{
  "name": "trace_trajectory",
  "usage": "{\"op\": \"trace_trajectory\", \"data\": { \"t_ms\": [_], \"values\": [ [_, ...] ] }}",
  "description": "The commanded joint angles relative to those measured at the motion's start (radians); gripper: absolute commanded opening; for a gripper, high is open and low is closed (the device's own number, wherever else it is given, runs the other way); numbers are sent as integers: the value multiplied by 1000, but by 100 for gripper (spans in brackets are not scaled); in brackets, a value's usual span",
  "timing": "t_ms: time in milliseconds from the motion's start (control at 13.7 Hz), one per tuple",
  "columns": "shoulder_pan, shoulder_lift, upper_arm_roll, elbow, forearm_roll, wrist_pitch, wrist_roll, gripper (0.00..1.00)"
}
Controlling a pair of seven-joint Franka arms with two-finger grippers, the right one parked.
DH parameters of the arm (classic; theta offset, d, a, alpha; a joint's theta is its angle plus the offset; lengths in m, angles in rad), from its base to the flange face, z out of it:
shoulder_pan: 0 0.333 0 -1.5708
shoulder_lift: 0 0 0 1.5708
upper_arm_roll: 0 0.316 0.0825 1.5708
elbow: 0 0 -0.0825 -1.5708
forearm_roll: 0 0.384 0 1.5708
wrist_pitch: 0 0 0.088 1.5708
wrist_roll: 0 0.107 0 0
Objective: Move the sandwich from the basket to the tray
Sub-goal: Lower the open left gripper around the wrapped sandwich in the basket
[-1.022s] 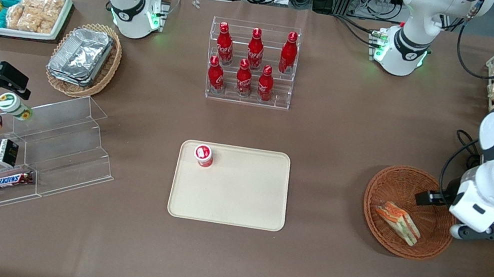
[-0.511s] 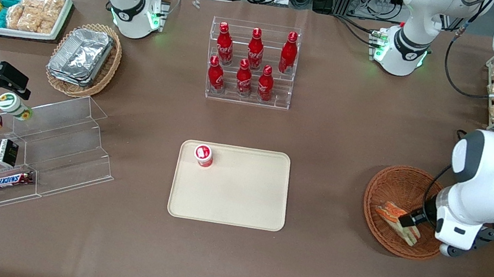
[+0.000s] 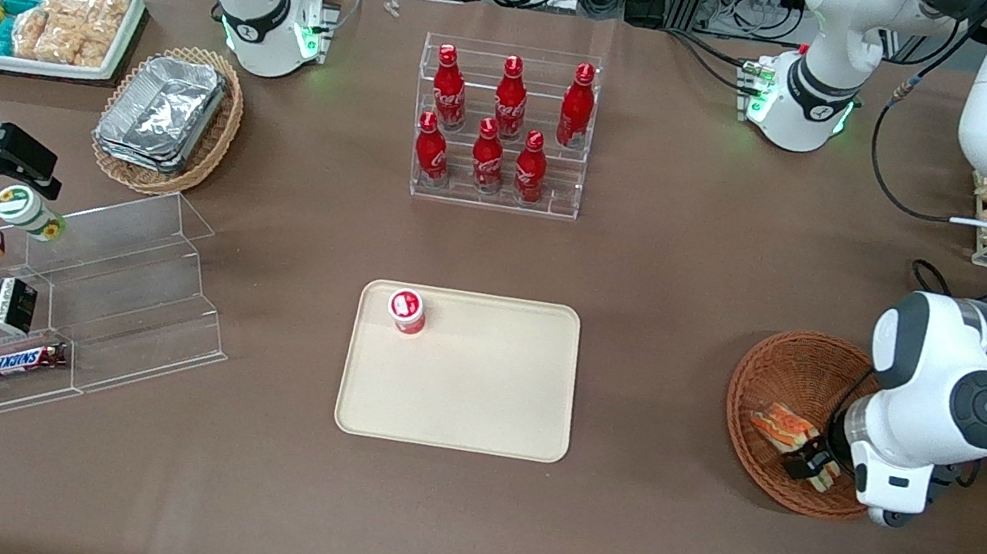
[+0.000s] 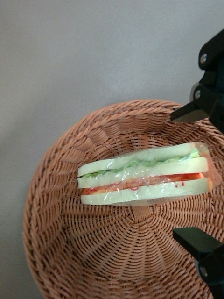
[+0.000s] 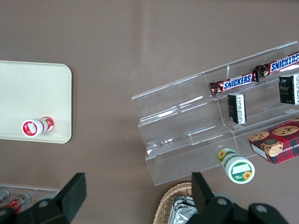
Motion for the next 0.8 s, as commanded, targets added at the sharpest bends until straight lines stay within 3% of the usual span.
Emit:
{"op": "trace_trajectory", "data": {
  "t_ms": [0, 730],
  "values": [
    [3, 14, -1, -6, -8, 37, -30, 100],
    [8, 33, 6, -75, 29, 125, -25, 98]
  ]
}}
